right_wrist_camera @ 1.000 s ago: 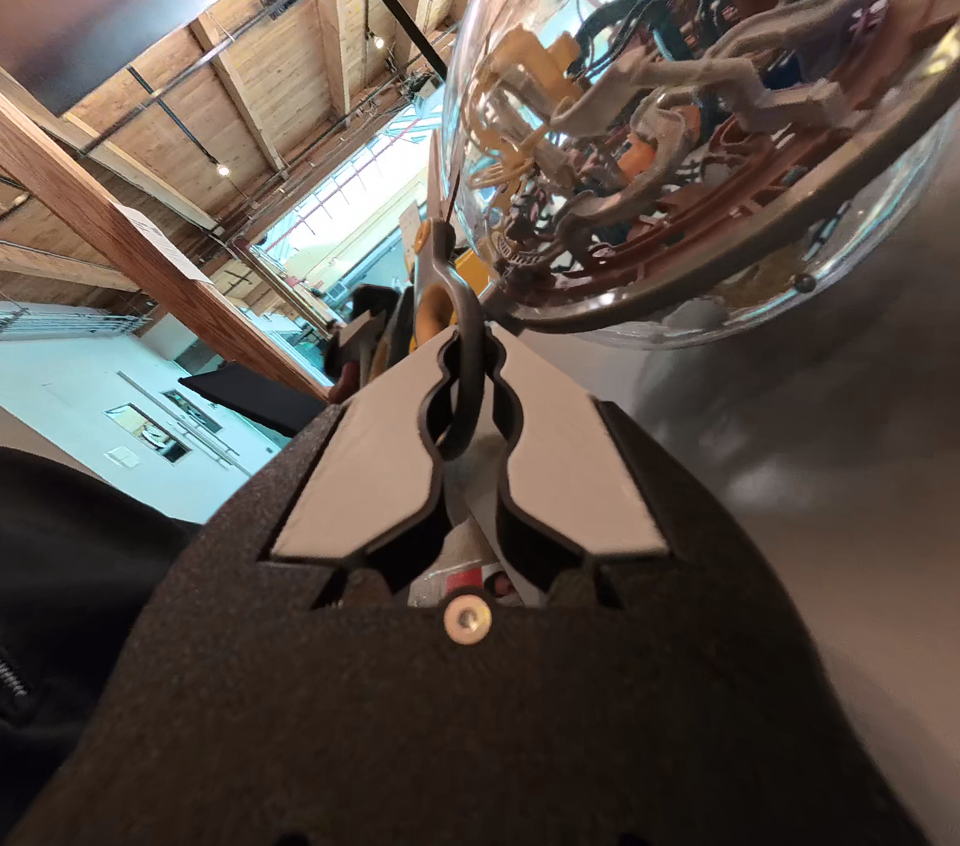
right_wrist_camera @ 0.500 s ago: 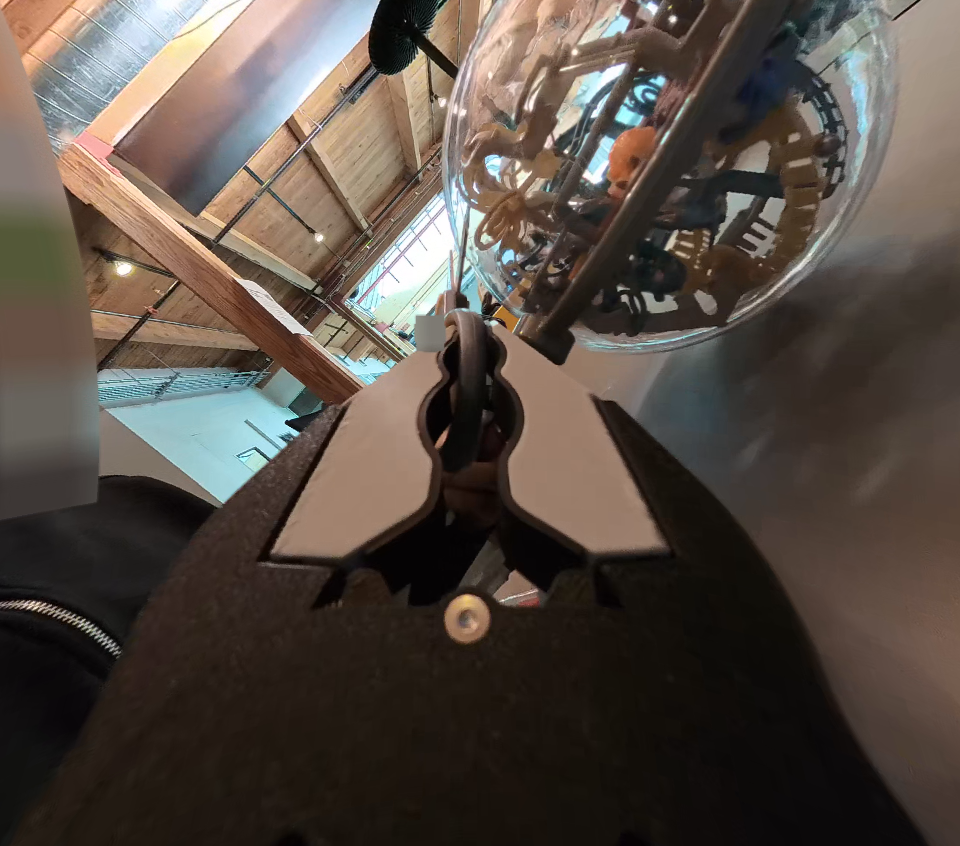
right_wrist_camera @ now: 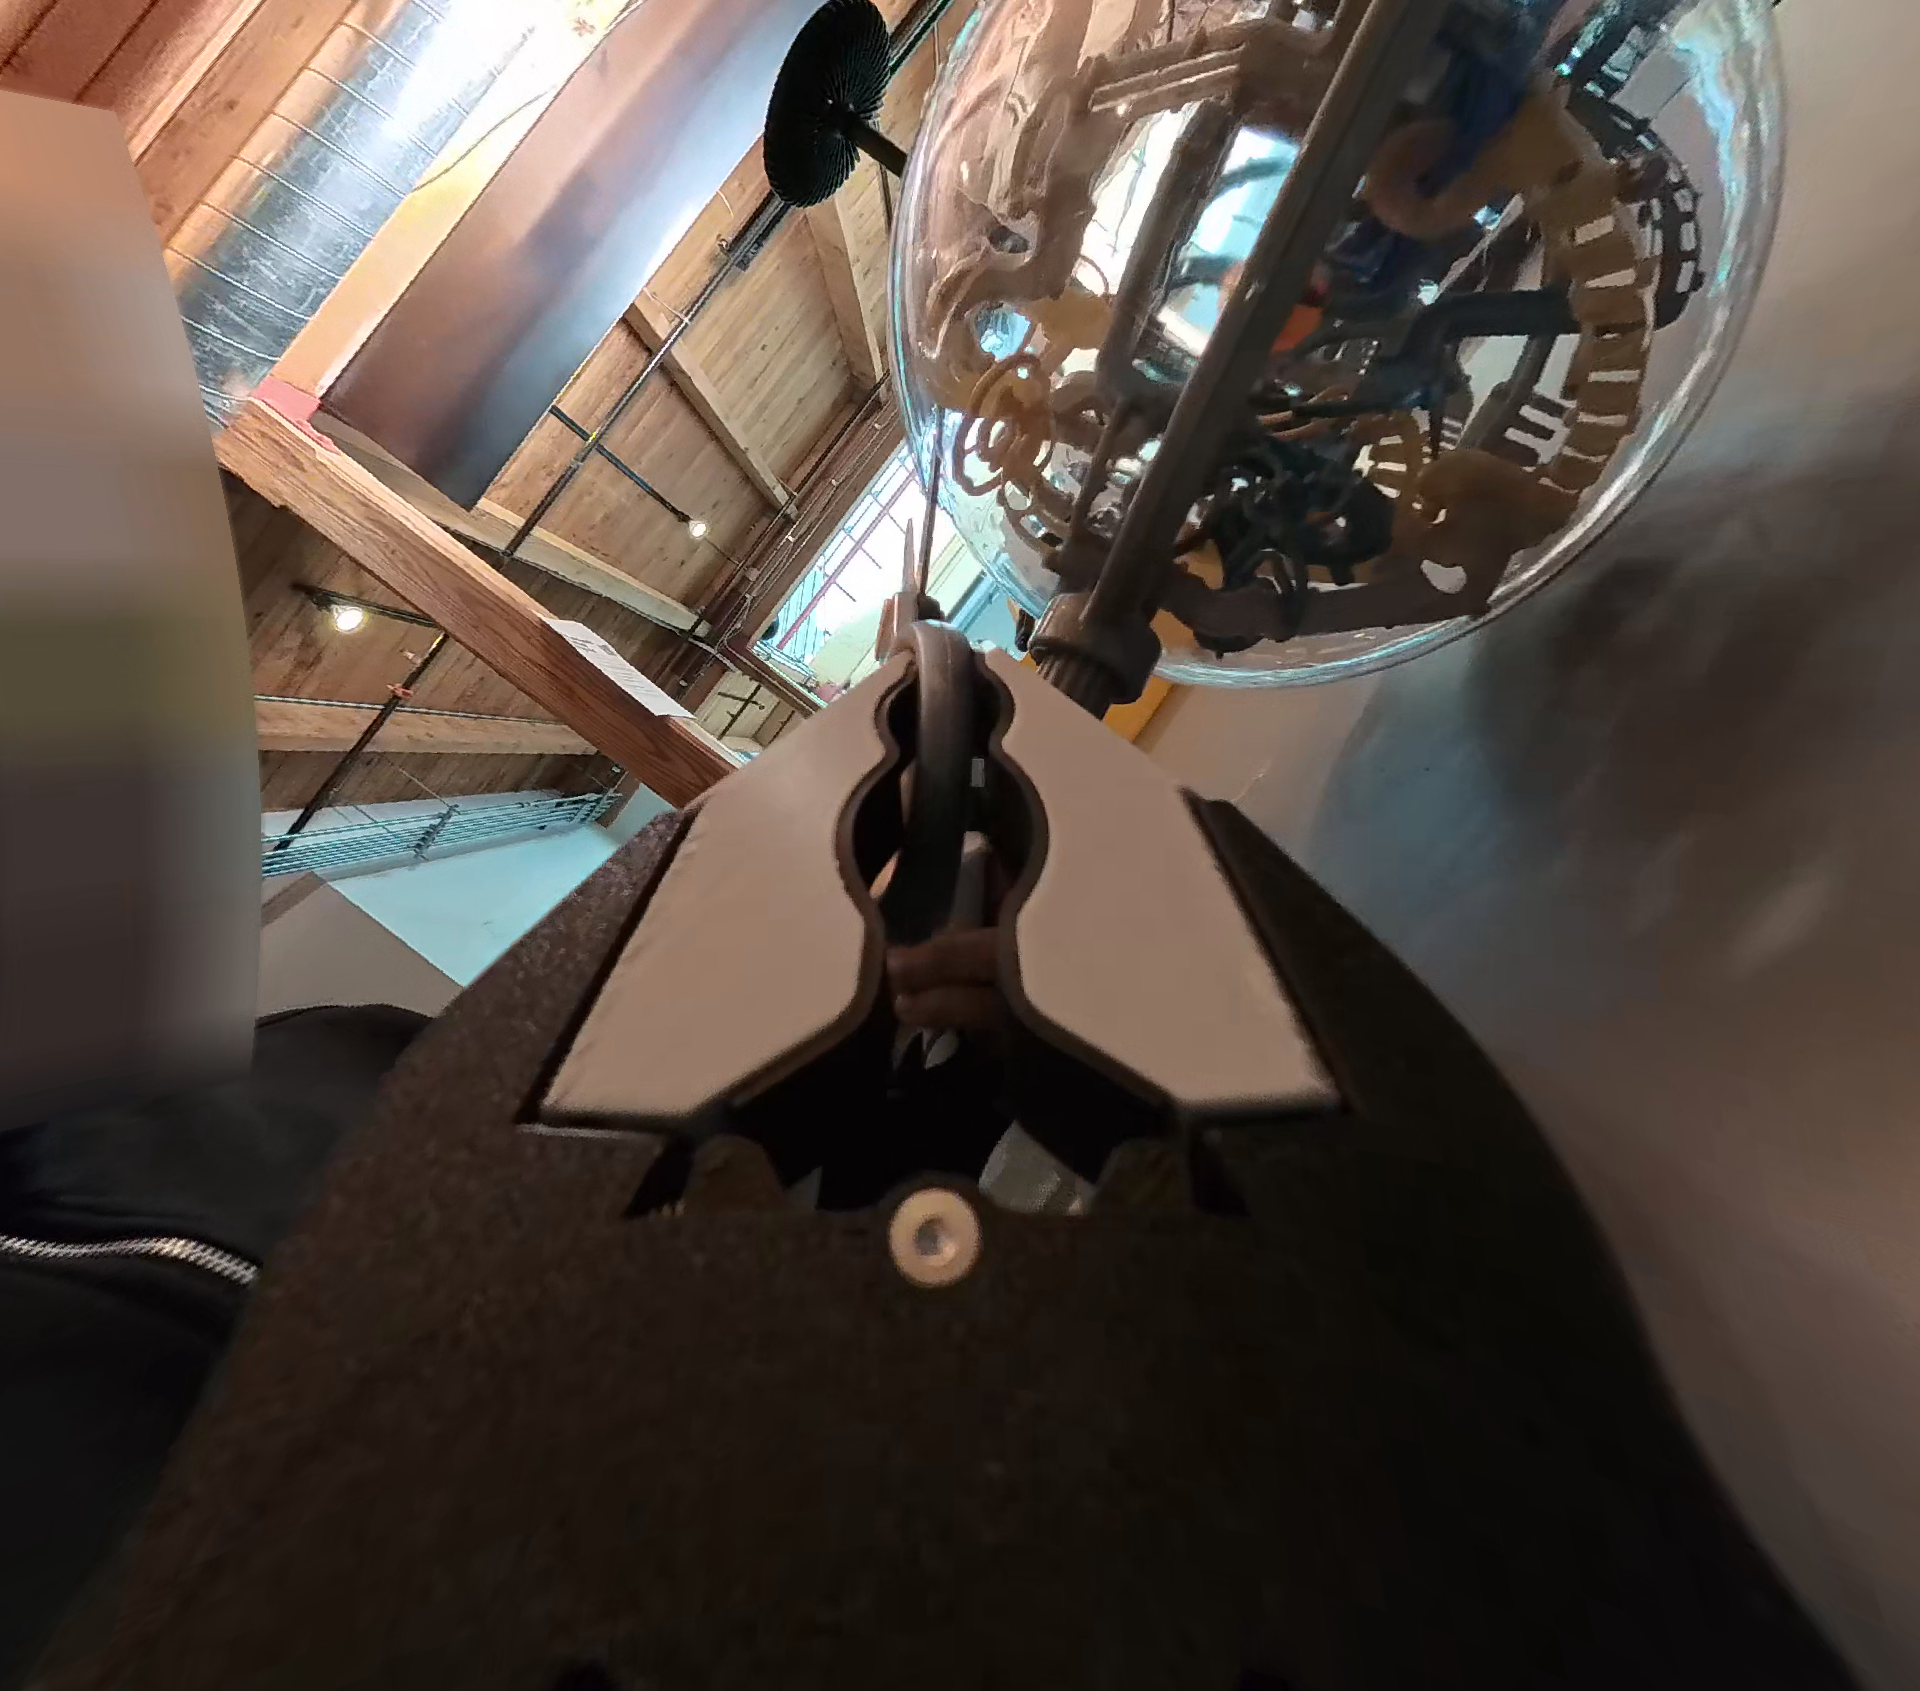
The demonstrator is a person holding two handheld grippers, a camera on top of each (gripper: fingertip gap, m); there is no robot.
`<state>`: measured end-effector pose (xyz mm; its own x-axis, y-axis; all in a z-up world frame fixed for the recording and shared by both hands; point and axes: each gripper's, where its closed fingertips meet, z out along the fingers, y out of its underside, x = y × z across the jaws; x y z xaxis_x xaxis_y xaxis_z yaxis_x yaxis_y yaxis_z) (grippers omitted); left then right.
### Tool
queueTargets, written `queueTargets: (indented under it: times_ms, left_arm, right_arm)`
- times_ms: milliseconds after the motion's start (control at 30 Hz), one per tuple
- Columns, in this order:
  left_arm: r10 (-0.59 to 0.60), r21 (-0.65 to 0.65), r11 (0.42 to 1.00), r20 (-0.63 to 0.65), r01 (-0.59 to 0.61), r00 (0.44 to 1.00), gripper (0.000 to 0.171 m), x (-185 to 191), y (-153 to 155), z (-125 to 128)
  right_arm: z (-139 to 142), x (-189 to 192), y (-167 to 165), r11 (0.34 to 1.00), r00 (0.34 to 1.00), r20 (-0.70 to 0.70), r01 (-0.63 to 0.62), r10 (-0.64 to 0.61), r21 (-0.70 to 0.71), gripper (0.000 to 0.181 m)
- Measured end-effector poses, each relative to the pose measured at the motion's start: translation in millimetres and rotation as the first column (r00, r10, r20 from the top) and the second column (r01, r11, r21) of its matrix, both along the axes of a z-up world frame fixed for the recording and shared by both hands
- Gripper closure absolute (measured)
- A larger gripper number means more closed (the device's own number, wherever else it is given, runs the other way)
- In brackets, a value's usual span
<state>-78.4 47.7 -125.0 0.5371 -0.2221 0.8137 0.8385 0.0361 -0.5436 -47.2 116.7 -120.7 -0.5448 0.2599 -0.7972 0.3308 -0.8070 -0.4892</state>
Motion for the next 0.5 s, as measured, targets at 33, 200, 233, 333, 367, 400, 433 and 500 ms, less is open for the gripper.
queueTargets:
  times_ms: [33, 200, 233, 333, 367, 400, 433, 500]
  left_arm:
    - [0.022, 0.003, 1.000, -0.017, -0.022, 1.000, 0.117, -5, -5, 3]
    - [0.258, 0.050, 0.966, -0.165, -0.253, 0.952, 0.117, -68, -47, 39]
    - [0.301, 0.067, 0.953, -0.199, -0.294, 0.932, 0.117, -83, -53, 49]
    - [0.350, 0.023, 0.931, -0.345, -0.365, 0.871, 0.117, -119, -50, 56]
    - [0.318, -0.019, 0.936, -0.381, -0.352, 0.868, 0.116, -124, -42, 51]
    - [0.270, -0.069, 0.945, -0.394, -0.321, 0.879, 0.116, -124, -32, 43]
    - [0.229, -0.100, 0.953, -0.386, -0.287, 0.894, 0.116, -121, -24, 37]
    - [0.203, -0.093, 0.963, -0.374, -0.254, 0.905, 0.116, -110, -10, 31]
  right_arm:
    - [0, 0, 0, 1.000, 1.000, 0.001, -0.003, 0.003, -0.004, 0.176]
    - [0, 0, 1, 1.000, 1.000, 0.002, -0.019, 0.019, -0.016, 0.176]
    - [0, 0, 1, 1.000, 1.000, 0.002, -0.022, 0.022, -0.020, 0.176]
    - [0, 0, 2, 0.999, 1.000, 0.003, -0.027, 0.027, -0.039, 0.176]
    - [1, -1, 2, 0.999, 1.000, 0.003, -0.028, 0.028, -0.046, 0.176]
    - [1, -1, 3, 0.998, 1.000, 0.003, -0.027, 0.027, -0.053, 0.176]
    - [2, -1, 4, 0.998, 1.000, 0.004, -0.026, 0.026, -0.061, 0.176]
    - [2, -2, 4, 0.996, 1.000, 0.010, -0.026, 0.027, -0.085, 0.175]
